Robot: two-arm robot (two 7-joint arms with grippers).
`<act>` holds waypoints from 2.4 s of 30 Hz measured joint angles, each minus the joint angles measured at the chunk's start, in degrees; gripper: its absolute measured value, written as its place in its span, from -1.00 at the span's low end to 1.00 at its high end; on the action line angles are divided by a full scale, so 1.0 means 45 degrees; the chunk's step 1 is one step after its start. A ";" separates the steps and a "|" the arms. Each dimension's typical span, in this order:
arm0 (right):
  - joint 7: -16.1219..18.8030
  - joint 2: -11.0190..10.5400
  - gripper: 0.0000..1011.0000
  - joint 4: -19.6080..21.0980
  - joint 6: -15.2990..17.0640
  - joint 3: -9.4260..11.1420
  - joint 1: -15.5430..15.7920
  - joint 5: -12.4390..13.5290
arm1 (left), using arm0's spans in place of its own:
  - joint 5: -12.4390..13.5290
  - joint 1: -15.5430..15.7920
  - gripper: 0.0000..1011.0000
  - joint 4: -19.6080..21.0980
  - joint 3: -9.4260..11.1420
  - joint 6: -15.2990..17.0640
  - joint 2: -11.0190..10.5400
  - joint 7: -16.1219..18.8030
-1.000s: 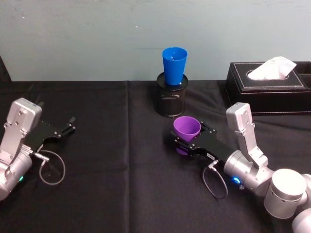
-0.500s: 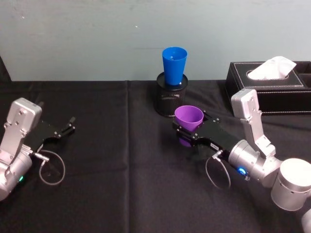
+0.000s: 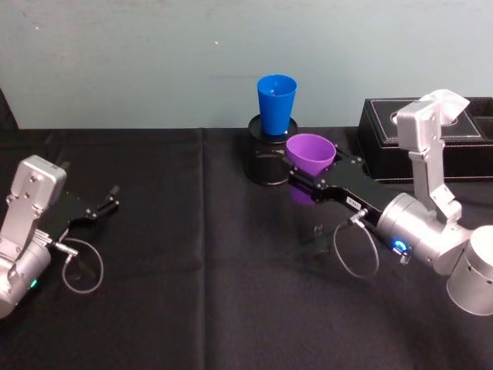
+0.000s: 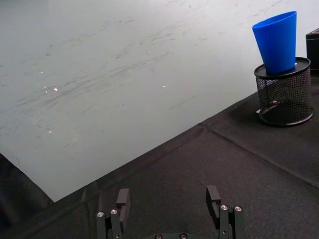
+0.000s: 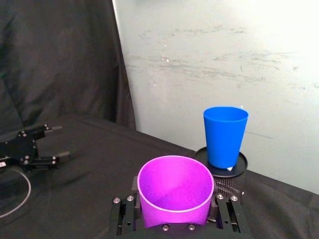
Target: Pick up one cup with a gripper and tap it against the other cup.
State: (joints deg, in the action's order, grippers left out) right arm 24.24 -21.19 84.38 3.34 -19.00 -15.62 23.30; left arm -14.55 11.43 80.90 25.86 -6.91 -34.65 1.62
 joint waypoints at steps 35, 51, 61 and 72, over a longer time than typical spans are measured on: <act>-0.0014 -0.0023 0.45 0.0083 0.0050 -0.0009 -0.0007 0.0110 | 0.0000 -0.0001 0.98 0.0000 0.0000 0.0000 0.0000 0.0000; -0.0013 -0.0023 0.45 0.0079 0.0037 -0.0009 -0.0007 0.0101 | 0.0000 0.0000 0.98 0.0000 0.0000 0.0000 0.0000 0.0000; -0.0013 -0.0023 0.45 0.0079 0.0038 -0.0010 -0.0007 0.0102 | 0.0000 0.0000 0.98 0.0000 0.0000 0.0000 0.0000 0.0000; -0.0013 -0.0023 0.45 0.0079 0.0038 -0.0009 -0.0006 0.0102 | 0.0000 0.0000 0.98 0.0000 0.0001 0.0000 0.0000 0.0000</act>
State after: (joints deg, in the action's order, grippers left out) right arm 24.18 -21.29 84.74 3.51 -19.04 -15.65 23.75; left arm -14.55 11.43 80.90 25.86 -6.91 -34.65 1.62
